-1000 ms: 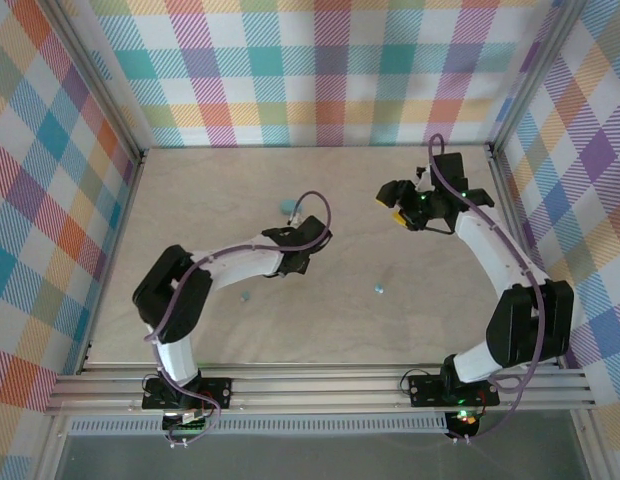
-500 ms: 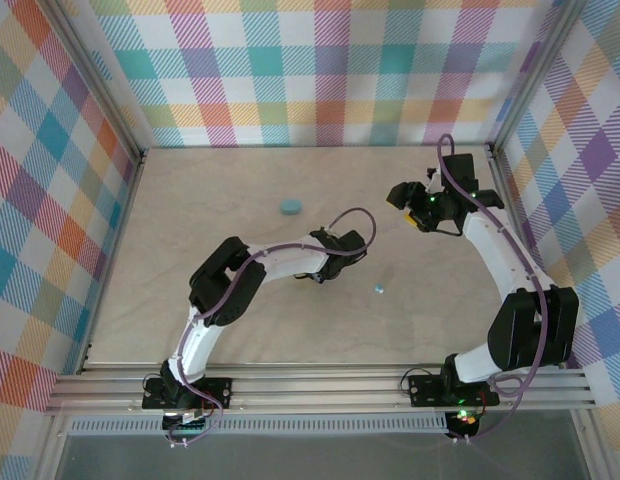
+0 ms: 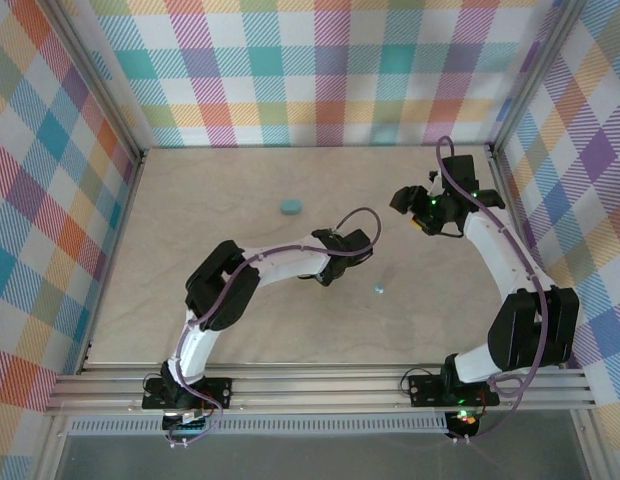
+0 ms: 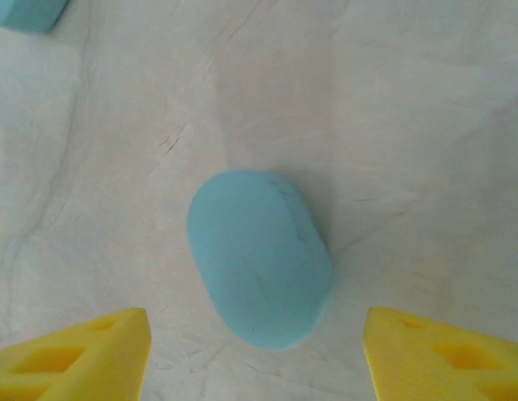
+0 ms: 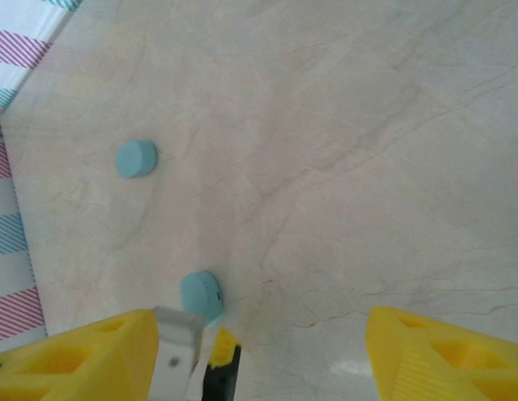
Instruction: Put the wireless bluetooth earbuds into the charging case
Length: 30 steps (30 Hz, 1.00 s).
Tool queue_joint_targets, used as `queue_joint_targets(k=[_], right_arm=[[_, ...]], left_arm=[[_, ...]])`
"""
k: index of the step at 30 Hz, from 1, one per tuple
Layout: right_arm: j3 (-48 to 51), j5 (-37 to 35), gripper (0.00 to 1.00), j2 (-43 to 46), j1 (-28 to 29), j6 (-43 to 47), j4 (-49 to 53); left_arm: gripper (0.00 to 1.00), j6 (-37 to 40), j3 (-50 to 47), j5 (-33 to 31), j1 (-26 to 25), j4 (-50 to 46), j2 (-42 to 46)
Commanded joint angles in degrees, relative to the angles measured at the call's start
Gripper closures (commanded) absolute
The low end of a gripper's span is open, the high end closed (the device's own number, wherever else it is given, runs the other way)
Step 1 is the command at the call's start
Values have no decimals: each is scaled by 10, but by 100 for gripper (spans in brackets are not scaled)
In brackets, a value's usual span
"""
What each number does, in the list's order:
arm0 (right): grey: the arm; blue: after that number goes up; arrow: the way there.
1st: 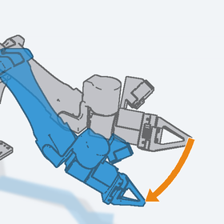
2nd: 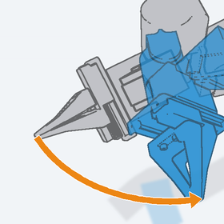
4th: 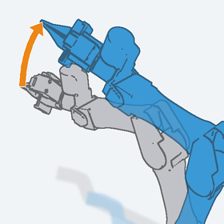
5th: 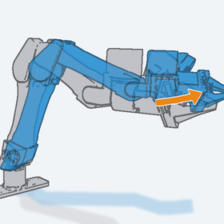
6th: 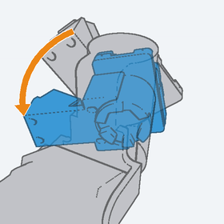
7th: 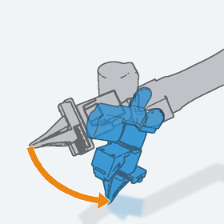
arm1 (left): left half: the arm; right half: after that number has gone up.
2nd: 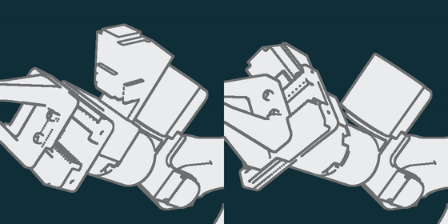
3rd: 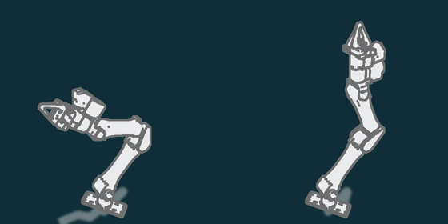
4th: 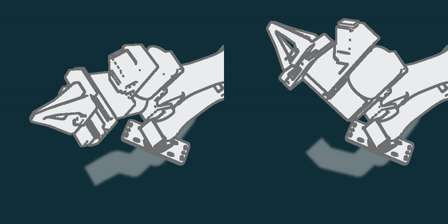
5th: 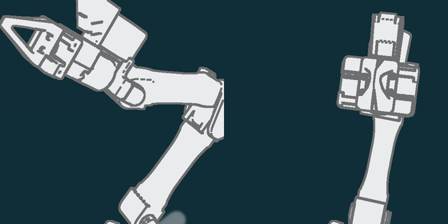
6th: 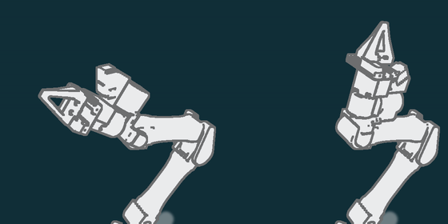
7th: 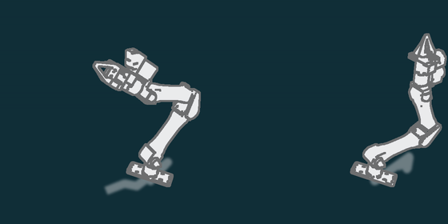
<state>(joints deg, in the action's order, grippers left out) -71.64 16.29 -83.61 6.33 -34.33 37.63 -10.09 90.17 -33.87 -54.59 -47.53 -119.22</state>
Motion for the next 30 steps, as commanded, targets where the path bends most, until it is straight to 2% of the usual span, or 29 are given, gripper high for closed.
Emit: queue_joint_targets(k=[1, 6, 11, 16, 22, 30], right_arm=[[-20, -14, 33, 0, -4, 30, 23], [-4, -23, 35, -9, 7, 26, 17], [1, -83, 35, -35, 76, 39, 16], [-29, -138, 36, -96, 172, 59, 16], [-90, -152, 36, -195, 268, 62, 18], [-183, -167, 36, -310, 353, 62, 65]], left_arm=[[31, 15, 12, 47, -8, 11, 51], [27, 17, -30, 56, -3, 43, 124], [21, 0, -102, 79, 28, 74, 219], [16, -31, -211, 162, 94, 121, 321], [15, -57, -325, 246, 187, 159, 407], [13, -81, -406, 321, 284, 188, 469]])
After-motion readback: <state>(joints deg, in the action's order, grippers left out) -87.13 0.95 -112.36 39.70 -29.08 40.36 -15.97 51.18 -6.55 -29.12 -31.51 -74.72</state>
